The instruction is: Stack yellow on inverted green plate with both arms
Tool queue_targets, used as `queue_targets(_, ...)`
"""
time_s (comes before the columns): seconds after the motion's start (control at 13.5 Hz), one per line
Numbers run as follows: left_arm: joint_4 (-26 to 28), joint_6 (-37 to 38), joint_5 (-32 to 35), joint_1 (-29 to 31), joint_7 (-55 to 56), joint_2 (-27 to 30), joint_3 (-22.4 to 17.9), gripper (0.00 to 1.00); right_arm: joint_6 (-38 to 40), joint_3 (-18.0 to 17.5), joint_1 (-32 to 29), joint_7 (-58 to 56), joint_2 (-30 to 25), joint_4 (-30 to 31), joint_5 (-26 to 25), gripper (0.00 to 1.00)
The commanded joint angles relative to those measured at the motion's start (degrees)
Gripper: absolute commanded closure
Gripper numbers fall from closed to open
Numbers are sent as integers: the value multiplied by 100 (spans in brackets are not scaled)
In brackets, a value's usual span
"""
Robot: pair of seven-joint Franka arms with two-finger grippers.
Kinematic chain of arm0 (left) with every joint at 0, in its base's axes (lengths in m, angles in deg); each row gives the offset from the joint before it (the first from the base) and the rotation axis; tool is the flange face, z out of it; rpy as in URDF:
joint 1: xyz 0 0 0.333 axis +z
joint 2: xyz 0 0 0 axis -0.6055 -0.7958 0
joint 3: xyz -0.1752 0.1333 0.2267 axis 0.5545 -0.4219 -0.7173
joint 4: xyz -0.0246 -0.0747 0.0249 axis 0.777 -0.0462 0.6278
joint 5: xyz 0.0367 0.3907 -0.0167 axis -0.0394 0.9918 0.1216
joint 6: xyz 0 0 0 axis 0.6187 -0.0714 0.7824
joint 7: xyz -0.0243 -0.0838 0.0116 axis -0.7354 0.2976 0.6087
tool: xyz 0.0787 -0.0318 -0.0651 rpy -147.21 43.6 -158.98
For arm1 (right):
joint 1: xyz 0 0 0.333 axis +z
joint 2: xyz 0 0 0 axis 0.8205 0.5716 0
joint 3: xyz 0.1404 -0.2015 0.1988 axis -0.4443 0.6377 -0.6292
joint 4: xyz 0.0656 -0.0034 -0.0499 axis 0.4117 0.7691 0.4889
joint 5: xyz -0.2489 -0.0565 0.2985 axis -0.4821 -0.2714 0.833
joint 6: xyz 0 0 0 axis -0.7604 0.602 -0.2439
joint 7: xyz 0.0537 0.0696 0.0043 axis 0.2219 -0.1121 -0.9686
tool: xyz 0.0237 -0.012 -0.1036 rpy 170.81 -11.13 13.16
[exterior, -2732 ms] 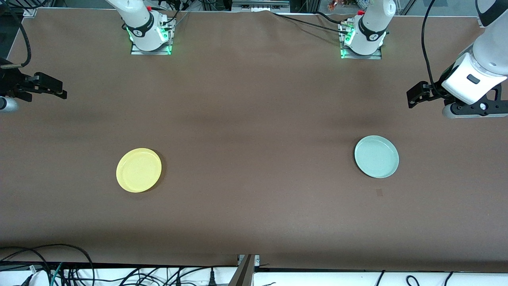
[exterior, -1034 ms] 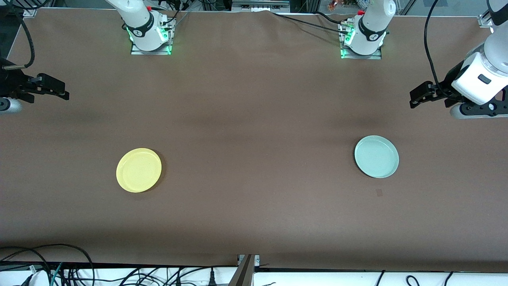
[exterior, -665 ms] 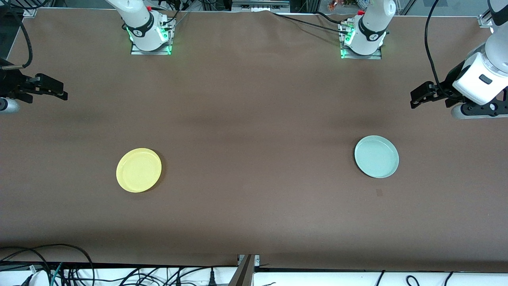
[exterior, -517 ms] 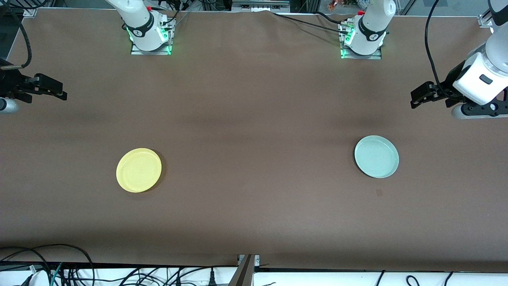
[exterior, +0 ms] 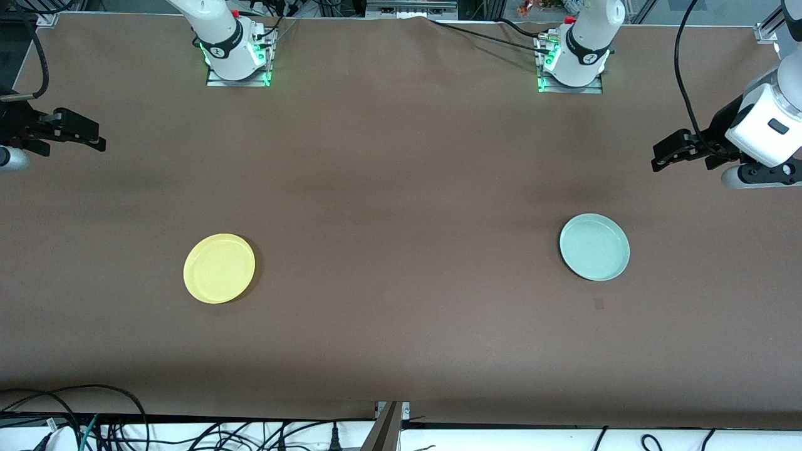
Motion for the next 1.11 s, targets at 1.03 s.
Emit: queue_targets(1.03, -232, 114, -39, -27, -15, -78, 89, 0, 129, 31, -22, 118, 26, 7, -209, 0)
